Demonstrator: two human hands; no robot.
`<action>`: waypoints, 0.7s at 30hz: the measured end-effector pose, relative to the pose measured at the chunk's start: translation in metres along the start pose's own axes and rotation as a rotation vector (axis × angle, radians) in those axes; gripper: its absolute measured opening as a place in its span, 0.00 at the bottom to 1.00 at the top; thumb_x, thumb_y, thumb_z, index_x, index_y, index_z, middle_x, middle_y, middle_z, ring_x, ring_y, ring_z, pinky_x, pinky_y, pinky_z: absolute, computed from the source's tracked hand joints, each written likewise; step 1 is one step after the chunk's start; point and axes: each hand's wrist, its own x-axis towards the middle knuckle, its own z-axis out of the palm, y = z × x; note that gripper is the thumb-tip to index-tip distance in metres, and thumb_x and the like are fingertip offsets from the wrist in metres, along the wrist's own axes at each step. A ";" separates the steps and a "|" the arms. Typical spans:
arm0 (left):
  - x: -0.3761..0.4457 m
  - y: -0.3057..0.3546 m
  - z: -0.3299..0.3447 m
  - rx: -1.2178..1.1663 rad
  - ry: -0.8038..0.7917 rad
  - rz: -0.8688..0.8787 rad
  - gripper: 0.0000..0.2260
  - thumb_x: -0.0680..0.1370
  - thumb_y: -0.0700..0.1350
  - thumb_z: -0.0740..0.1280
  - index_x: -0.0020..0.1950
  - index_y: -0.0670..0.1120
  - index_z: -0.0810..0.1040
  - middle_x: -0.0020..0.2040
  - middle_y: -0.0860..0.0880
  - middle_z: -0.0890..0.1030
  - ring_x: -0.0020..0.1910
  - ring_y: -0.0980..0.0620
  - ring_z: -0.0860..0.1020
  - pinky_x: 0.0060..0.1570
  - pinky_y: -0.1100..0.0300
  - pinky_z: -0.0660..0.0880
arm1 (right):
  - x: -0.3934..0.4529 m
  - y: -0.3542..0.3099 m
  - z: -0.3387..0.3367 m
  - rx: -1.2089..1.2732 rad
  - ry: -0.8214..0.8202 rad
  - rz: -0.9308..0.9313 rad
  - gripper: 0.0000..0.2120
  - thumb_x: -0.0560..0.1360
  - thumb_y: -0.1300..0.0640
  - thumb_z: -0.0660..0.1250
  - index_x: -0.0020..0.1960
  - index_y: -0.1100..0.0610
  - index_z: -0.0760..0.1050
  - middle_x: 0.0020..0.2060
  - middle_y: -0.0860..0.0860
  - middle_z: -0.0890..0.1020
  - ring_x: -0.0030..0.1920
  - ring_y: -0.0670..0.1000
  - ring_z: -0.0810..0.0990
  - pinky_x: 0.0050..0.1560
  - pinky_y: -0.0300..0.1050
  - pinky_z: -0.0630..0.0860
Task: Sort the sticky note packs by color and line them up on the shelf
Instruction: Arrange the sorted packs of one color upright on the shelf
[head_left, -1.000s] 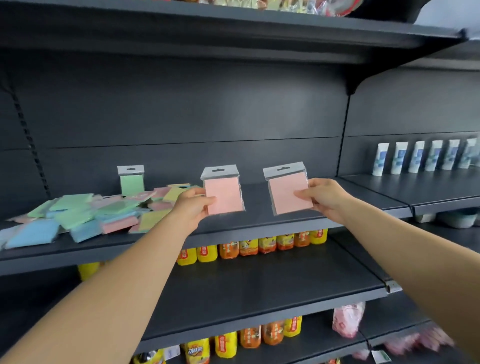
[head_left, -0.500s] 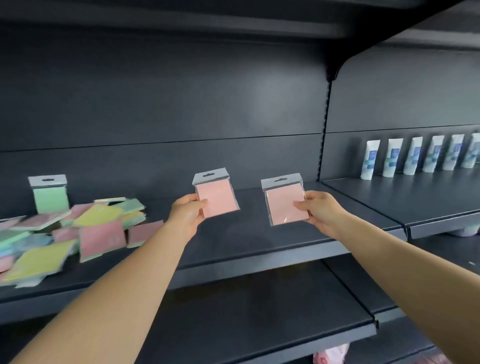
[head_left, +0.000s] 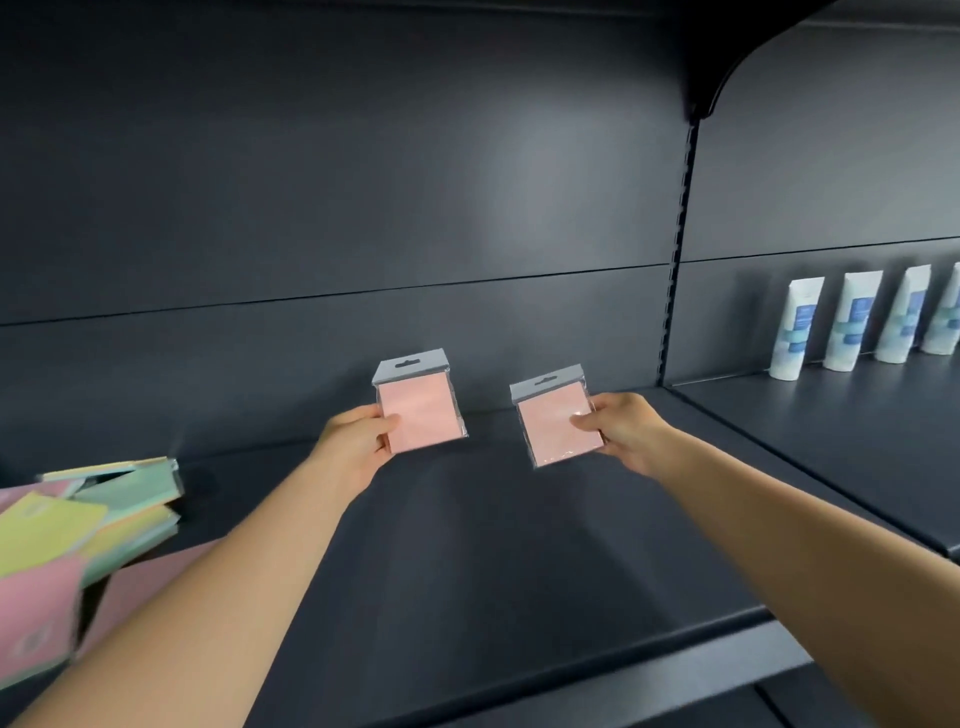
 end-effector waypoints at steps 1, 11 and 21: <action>0.004 -0.002 0.001 -0.009 0.000 -0.002 0.15 0.77 0.29 0.61 0.64 0.34 0.72 0.57 0.39 0.78 0.50 0.44 0.78 0.53 0.54 0.72 | 0.008 0.002 0.001 -0.006 -0.011 -0.001 0.09 0.74 0.70 0.67 0.53 0.65 0.77 0.46 0.57 0.81 0.42 0.53 0.80 0.42 0.43 0.77; 0.016 -0.032 0.022 -0.115 -0.008 -0.037 0.13 0.77 0.30 0.61 0.60 0.38 0.74 0.51 0.43 0.81 0.47 0.49 0.80 0.44 0.58 0.75 | 0.042 0.020 0.004 -0.197 -0.057 -0.134 0.09 0.72 0.67 0.69 0.38 0.54 0.79 0.33 0.47 0.81 0.33 0.45 0.76 0.35 0.36 0.71; 0.006 -0.033 0.067 -0.162 -0.009 -0.052 0.12 0.77 0.30 0.61 0.59 0.38 0.75 0.48 0.43 0.81 0.45 0.49 0.79 0.42 0.59 0.75 | 0.055 0.028 -0.007 -0.155 -0.013 -0.179 0.16 0.72 0.57 0.72 0.58 0.60 0.78 0.46 0.49 0.80 0.48 0.48 0.78 0.49 0.38 0.70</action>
